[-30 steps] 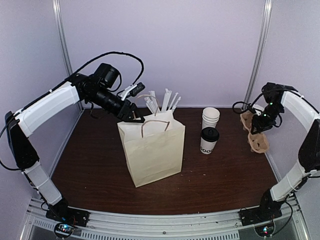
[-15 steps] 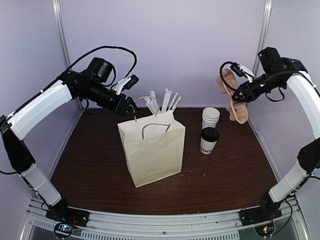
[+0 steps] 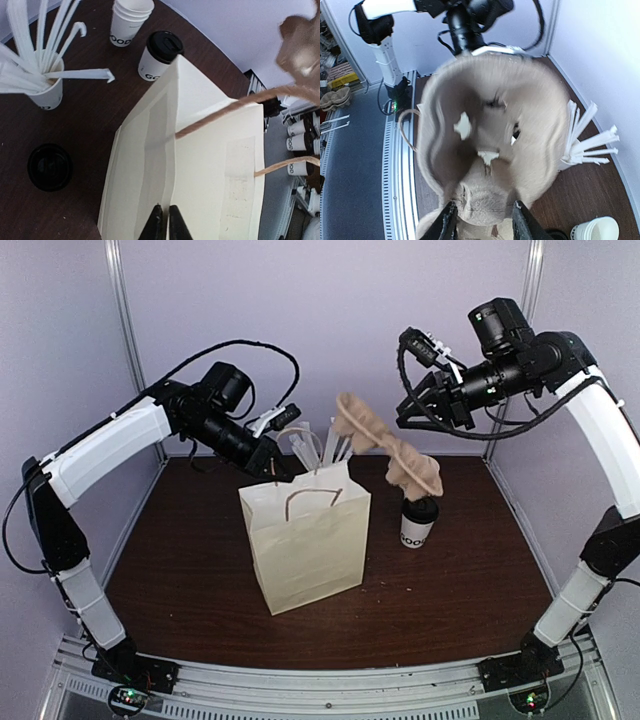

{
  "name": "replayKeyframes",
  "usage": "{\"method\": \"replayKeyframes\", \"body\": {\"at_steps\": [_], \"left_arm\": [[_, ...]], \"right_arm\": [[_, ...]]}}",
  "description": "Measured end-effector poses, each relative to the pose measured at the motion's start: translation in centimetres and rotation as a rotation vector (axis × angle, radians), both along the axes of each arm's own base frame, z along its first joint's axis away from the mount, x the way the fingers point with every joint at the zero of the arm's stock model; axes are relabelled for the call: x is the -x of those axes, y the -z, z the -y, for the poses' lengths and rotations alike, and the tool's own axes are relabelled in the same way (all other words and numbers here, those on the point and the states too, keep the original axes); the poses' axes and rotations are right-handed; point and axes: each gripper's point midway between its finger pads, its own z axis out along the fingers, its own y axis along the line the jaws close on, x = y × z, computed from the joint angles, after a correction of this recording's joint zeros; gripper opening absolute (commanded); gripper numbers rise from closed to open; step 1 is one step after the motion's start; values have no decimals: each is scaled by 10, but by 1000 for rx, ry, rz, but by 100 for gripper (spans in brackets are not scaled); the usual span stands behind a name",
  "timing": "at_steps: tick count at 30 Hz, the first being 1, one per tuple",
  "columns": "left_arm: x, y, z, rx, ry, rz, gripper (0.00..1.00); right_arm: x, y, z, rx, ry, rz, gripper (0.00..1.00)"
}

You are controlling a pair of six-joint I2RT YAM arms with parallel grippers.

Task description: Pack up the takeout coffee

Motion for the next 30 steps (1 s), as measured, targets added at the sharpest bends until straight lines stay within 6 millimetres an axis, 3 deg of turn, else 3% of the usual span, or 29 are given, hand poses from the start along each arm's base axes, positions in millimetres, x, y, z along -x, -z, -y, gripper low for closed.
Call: {"method": "replayKeyframes", "body": {"at_steps": [7,10,13,16,20,22,25,27,30], "left_arm": [[28,-10,35,63,144,-20,0],[33,-11,40,75,168,-31,0],[30,-9,39,62,159,-20,0],[23,-6,36,41,139,0,0],[9,-2,34,21,111,13,0],[4,-1,34,16,100,21,11],[-1,1,32,4,86,31,27],[-2,2,31,-5,81,40,34],[-6,3,29,-22,66,51,42]], "right_arm": [[38,-15,-35,-30,-174,69,36],[40,-7,-42,-12,-199,69,35],[35,17,-37,45,-183,44,35],[25,54,-20,123,-124,-20,36],[-2,83,23,168,-1,-68,40],[-5,94,47,190,44,-74,43],[13,112,74,242,33,-71,45],[38,129,83,282,-21,-79,45],[80,169,100,377,-127,-144,48]]}}
